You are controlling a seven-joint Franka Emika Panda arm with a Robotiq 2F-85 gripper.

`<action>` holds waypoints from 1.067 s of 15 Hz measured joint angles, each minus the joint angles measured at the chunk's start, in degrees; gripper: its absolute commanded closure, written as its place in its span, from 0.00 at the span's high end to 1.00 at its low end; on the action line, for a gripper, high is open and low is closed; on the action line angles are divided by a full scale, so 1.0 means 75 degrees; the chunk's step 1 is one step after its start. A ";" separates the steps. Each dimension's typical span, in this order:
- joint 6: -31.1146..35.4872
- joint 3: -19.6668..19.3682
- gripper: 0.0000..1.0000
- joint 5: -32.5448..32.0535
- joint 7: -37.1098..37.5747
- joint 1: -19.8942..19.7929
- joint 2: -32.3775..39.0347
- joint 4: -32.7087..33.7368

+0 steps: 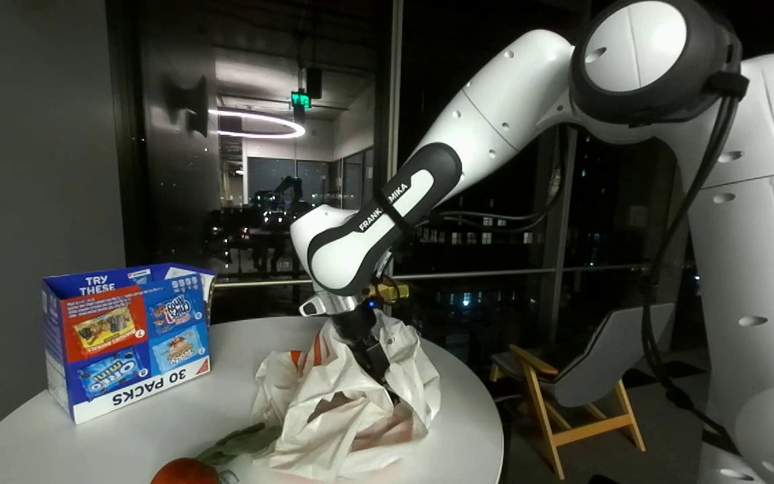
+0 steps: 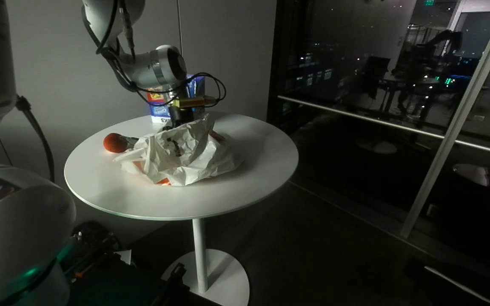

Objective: Remove the contents from the plastic bag and put them on the table.

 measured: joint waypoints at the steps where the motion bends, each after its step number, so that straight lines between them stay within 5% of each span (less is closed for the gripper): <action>1: 0.0202 -0.0034 1.00 -0.0192 0.0010 -0.0011 0.0121 0.0048; 7: 0.1568 -0.0126 1.00 -0.0928 0.0386 -0.0012 0.0361 0.0105; 14: 0.1636 -0.0227 1.00 -0.1293 0.0654 -0.0012 0.0653 0.0152; 15: 0.1636 -0.0248 0.96 -0.1411 0.0738 -0.0011 0.0760 0.0204; 16: 0.1636 -0.0254 0.75 -0.1524 0.0809 -0.0010 0.0859 0.0265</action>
